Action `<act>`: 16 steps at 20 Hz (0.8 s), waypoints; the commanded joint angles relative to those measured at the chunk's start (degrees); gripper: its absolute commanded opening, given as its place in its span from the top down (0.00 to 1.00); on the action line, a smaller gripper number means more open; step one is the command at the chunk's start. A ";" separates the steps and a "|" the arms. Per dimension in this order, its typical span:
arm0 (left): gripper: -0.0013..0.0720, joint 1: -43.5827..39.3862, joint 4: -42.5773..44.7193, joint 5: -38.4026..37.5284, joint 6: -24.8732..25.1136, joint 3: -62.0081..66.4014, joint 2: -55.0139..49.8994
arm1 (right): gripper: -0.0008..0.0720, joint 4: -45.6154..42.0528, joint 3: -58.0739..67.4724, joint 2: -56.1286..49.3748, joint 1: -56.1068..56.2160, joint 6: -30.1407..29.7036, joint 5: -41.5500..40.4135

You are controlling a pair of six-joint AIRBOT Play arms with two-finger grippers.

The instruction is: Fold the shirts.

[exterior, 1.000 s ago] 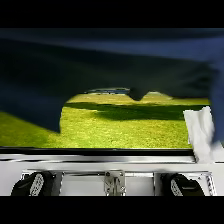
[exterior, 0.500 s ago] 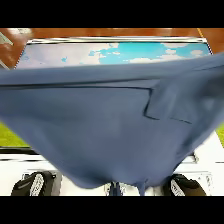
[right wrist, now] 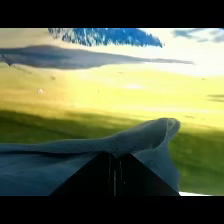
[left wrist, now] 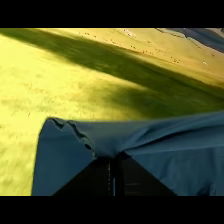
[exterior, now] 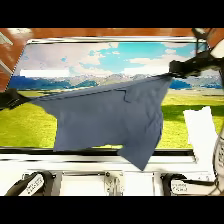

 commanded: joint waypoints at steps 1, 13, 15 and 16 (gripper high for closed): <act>0.93 -4.09 -9.62 16.68 5.03 -1.07 -12.79 | 0.91 11.32 -0.42 -9.62 0.02 1.18 -18.38; 0.03 -3.69 -9.42 5.46 -1.88 4.94 -30.51 | 0.08 19.98 2.82 -17.55 -1.68 -4.11 -1.03; 0.37 3.37 -2.95 -9.94 -3.34 7.26 -30.10 | 0.09 11.91 3.67 -13.62 -4.57 -7.37 10.27; 0.37 6.54 -0.90 -16.33 -3.28 6.25 -29.07 | 0.16 5.25 3.63 -11.82 -6.34 -6.73 16.06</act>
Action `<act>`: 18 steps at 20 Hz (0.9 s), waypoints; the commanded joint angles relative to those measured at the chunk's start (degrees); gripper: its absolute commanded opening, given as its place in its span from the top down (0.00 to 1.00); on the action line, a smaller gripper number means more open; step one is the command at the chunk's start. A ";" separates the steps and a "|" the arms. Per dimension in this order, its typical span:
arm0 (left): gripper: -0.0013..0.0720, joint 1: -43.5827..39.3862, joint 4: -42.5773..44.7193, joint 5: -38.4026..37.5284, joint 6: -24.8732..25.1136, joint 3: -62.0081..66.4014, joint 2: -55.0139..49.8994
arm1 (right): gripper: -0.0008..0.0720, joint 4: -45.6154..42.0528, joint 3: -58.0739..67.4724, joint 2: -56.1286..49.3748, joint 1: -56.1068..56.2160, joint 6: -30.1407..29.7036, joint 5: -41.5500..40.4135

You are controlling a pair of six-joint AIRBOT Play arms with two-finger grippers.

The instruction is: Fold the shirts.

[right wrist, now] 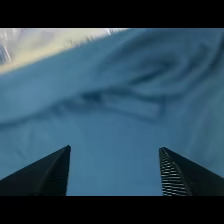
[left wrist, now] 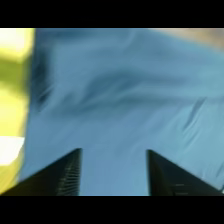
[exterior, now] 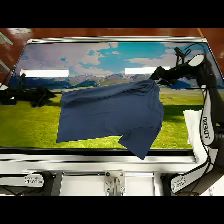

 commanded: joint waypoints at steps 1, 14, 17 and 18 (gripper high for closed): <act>0.36 9.81 10.10 -24.83 -2.38 -1.11 2.29 | 0.24 -15.02 0.74 4.74 -4.70 -2.19 21.16; 0.07 17.09 7.69 -3.74 5.46 -34.53 11.80 | 0.11 -4.87 -21.31 12.46 -15.10 -4.61 16.59; 0.07 13.77 7.32 -1.79 6.16 -34.91 9.27 | 0.11 -4.96 -21.31 12.46 -15.10 -4.61 16.06; 0.07 12.39 6.62 -1.20 6.34 -34.91 8.35 | 0.11 -4.94 -21.31 12.46 -15.10 -4.59 16.17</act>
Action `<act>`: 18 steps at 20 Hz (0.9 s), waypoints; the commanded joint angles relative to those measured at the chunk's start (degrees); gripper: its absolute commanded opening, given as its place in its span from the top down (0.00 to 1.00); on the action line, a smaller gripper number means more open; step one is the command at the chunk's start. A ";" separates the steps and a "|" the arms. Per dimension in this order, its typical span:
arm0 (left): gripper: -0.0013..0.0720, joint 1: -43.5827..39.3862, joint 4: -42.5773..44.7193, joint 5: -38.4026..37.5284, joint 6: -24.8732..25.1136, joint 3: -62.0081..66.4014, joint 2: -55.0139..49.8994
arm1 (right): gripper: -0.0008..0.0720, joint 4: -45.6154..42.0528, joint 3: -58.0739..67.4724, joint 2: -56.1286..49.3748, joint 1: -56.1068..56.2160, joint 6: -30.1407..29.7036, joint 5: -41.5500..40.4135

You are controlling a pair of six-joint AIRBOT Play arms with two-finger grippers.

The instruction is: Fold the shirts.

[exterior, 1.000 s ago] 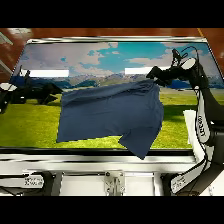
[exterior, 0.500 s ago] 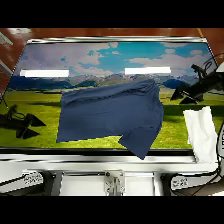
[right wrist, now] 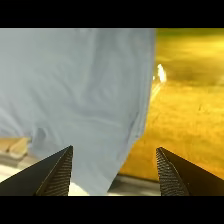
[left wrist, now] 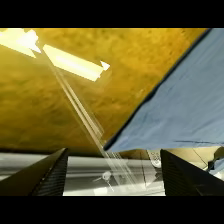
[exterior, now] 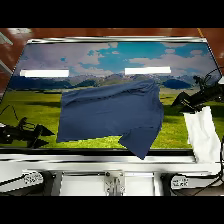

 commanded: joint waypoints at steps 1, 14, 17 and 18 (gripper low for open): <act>0.07 -3.96 -2.12 3.65 1.07 -0.87 -2.73 | 0.11 0.26 -0.42 0.11 -0.04 -0.07 -0.76; 0.93 -16.26 -8.09 8.35 1.25 -0.85 -5.86 | 0.11 -8.41 -3.48 0.11 -0.07 4.24 2.27; 0.93 -15.63 -7.87 7.93 1.75 -0.81 -4.85 | 0.11 -7.34 -11.23 0.11 -0.09 1.75 1.46; 0.93 -15.54 -7.89 7.91 2.93 -0.76 -4.33 | 0.11 -5.62 -13.81 0.11 -0.09 1.09 0.17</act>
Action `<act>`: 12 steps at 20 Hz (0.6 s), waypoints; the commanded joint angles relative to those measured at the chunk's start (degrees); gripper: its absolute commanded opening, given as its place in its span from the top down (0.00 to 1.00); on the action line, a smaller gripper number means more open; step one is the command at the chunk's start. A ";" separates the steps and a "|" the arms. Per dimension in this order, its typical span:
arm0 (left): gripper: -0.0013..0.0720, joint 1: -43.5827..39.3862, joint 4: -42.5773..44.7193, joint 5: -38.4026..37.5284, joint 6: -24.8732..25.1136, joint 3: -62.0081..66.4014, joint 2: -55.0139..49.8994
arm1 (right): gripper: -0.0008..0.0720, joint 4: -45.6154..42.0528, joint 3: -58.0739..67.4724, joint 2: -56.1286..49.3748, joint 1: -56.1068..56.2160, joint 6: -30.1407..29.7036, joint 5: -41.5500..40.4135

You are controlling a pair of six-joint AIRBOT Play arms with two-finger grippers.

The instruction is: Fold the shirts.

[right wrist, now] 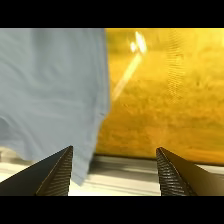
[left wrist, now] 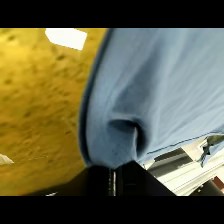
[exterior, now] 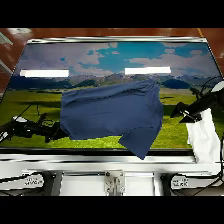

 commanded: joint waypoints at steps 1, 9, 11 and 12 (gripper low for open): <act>0.93 0.07 -0.17 -1.46 3.87 0.26 1.55 | 0.11 3.41 -8.24 0.02 -0.04 -2.25 -3.28; 0.93 0.20 -0.17 -4.98 6.93 1.60 5.03 | 0.19 12.83 -18.56 0.00 0.02 -3.17 -18.56; 0.93 0.17 -0.22 -5.29 6.69 2.67 5.03 | 0.21 13.79 -18.58 0.00 0.02 -3.21 -20.06; 0.93 0.15 -0.57 -5.22 6.69 3.13 5.03 | 0.21 13.84 -18.58 -0.11 0.48 -3.23 -20.26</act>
